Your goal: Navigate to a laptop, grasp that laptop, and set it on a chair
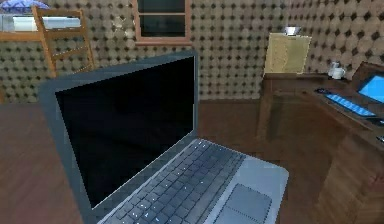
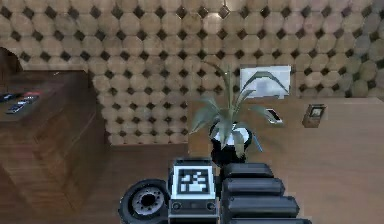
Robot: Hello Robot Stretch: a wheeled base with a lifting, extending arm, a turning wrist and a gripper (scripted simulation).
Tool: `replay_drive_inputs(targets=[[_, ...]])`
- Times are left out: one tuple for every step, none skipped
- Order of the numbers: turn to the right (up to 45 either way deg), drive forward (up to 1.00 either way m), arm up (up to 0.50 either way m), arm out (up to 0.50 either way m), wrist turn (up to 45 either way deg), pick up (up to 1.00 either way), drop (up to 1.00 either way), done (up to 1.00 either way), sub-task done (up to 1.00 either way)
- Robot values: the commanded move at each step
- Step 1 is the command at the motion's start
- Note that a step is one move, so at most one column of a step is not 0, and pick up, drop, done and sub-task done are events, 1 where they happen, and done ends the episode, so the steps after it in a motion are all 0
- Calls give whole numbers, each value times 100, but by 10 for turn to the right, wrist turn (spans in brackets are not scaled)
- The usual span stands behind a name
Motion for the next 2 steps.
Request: replay_drive_inputs(targets=[[450, 0, 0, 0, 0, 0, 0, 0, 0], [30, 0, 0, 0, 0, 0, 0, 0, 0]])
